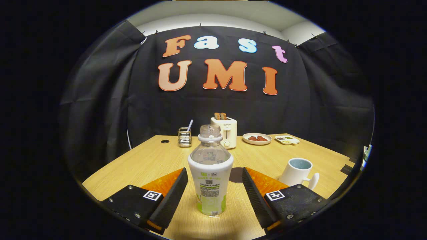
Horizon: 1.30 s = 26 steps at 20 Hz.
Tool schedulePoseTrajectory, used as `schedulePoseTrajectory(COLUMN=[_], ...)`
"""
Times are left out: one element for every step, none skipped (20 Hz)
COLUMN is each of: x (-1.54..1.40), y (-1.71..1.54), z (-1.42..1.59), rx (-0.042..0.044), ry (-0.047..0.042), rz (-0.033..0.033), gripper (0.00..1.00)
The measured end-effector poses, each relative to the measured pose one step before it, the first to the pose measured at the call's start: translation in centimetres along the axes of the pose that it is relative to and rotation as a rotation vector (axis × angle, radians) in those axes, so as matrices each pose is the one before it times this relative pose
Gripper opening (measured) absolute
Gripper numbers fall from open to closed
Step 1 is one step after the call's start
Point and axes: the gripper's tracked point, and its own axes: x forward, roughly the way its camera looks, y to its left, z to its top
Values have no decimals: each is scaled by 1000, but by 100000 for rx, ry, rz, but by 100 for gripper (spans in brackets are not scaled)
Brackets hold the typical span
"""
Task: Take the bottle from table, then pour the juice into the cup, finally place the bottle on the coaster
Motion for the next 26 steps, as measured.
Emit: schedulePoseTrajectory(x=[437,446,358,286,185,206,33,-27,232,235,175,243,-232,24,103,145,48,-84,-56,6,41,110,19,128,178,111], y=[188,204,281,116,392,392,314,-69,-301,-139,-229,-193,196,21,20,89,118,61,211,182,166,181,0,-45,-23,-209], z=[-772,-985,-1099,-697,-510,-149,69,85,4,-163,-56,-207,224,-3,89,88,149,405,503,507,511,424,248,276,311,79], rx=[-465,-1116,-1548,-1757,-831,-31,272,180,233,797,1050,1584,1270,429,-25,585,1798,3080,3595,4168,4348,3717,3694,3515,3543,3591], ry=[2331,2783,3394,2198,1786,340,-341,-670,-425,-68,458,-171,-320,-106,152,26,120,-434,-875,-586,-439,-536,138,-211,-33,237], rz=[481,631,235,421,814,1342,942,-72,-519,-16,-810,937,1380,1036,872,1475,1400,1407,2317,1835,1896,1800,1189,1522,1504,744], gripper=[97,98,98,97,96,95,93,92,90,86,84,75,67,63,62,60,59,58,58,58,58,58,58,58,58,58])
